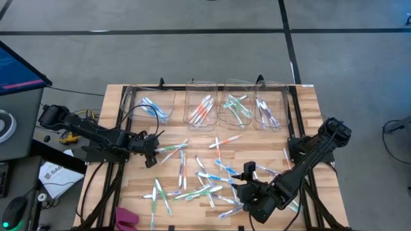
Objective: Pick & Place Toothbrushes
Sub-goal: Put the green toothbrush into the middle right transparent bin
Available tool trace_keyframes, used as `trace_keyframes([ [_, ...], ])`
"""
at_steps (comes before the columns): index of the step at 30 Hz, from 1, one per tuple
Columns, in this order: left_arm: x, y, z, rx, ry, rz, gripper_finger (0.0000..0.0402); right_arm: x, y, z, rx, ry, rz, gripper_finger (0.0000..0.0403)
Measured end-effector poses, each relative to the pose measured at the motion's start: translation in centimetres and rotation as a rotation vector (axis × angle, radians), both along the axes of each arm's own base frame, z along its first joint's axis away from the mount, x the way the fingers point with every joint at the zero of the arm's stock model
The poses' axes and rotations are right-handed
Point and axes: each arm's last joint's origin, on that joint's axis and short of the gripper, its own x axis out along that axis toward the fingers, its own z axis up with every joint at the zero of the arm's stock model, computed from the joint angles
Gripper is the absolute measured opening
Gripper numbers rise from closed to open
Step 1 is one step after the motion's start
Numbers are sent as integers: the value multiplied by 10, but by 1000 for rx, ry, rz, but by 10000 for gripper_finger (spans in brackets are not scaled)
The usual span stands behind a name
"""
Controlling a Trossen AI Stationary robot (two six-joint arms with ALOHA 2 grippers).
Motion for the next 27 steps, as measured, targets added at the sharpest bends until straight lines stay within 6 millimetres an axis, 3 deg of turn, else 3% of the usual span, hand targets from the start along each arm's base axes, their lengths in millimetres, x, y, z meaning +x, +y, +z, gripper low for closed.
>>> trace_keyframes([
  [11,1,-1,0,-40,-1,-16,16,0,0,0,0,0,0,150],
  [27,3,-4,5,-97,14,-70,15,0,0,0,8,-6,-4,150],
])
